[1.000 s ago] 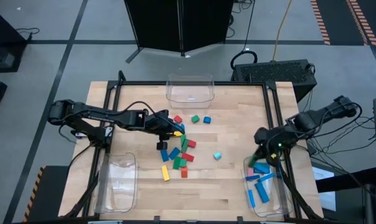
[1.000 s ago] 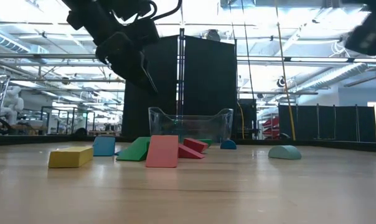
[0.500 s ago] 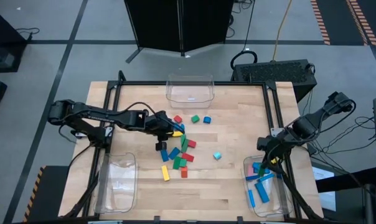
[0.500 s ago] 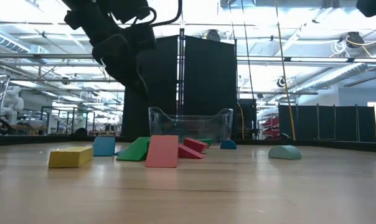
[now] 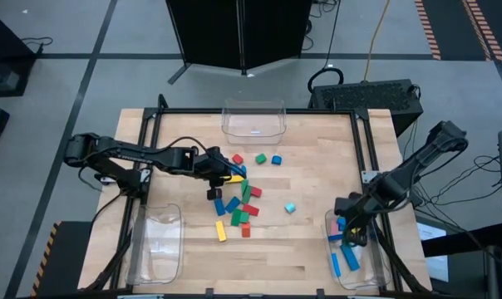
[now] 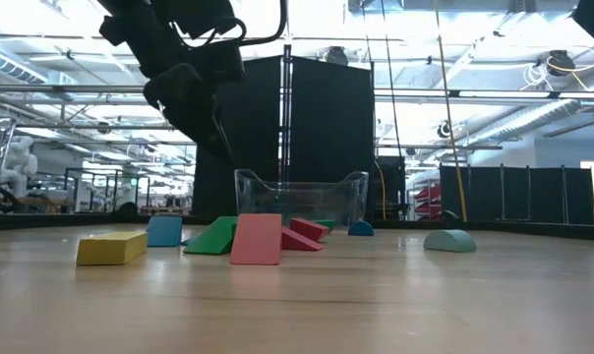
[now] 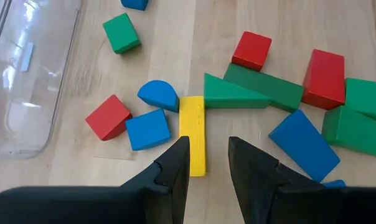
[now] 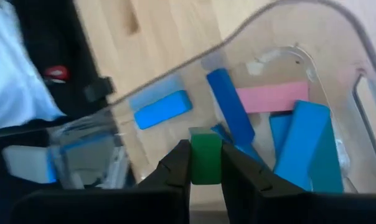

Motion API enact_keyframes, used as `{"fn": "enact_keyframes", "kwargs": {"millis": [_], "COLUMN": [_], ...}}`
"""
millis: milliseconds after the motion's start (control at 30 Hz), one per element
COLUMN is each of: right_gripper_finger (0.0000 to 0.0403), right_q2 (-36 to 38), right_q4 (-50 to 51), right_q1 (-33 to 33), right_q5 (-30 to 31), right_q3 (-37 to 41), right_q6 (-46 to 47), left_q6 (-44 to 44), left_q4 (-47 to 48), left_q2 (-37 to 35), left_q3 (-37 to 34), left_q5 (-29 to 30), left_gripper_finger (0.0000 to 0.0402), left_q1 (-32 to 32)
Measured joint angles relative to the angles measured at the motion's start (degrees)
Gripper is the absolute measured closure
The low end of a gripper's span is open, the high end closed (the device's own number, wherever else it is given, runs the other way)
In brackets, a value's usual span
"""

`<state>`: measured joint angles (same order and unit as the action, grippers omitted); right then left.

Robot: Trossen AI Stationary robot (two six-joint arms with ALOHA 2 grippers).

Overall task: Sort blocks by size
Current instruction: Put the dark green rectangle block into the bottom right transparent bin, then put the yellow rectangle block into the bottom right transparent bin

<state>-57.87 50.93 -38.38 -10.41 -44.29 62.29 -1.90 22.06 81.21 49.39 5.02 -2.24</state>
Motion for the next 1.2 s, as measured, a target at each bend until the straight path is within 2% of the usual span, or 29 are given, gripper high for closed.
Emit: {"fn": "enact_keyframes", "kwargs": {"millis": [200,400,633,800,1000,1200], "right_gripper_finger": [0.0301,0.0247,0.024,0.0254,0.0265,0.0268], "right_q2": [-5.17,-5.73,-3.76,-1.84,-1.0,-1.0], "right_q4": [0.27,0.2,0.16,-0.06,-0.3,-4.93], "right_q1": [-0.39,-0.36,0.47,0.51,0.51,0.51], "right_q5": [-0.01,-0.07,1.88,9.65,21.18,34.7], "right_q3": [0.04,0.07,0.0,-2.79,-10.1,-14.34], "right_q6": [-1.32,-3.14,-3.15,-6.66,-15.09,-24.77], "left_q6": [-0.03,-0.11,-1.9,-2.02,-1.47,0.08], "left_q4": [-0.07,-0.09,-0.11,-0.11,-0.79,-3.89], "left_q2": [0.0,0.0,0.0,0.0,0.0,1.71], "left_q3": [0.0,0.0,0.0,0.0,-0.32,-2.93], "left_q5": [-1.38,-1.77,-0.58,1.62,1.96,5.81], "left_gripper_finger": [0.0288,0.0288,0.0288,0.0275,0.0208,0.015], "left_q1": [0.18,0.84,1.96,2.31,2.36,2.32]}}
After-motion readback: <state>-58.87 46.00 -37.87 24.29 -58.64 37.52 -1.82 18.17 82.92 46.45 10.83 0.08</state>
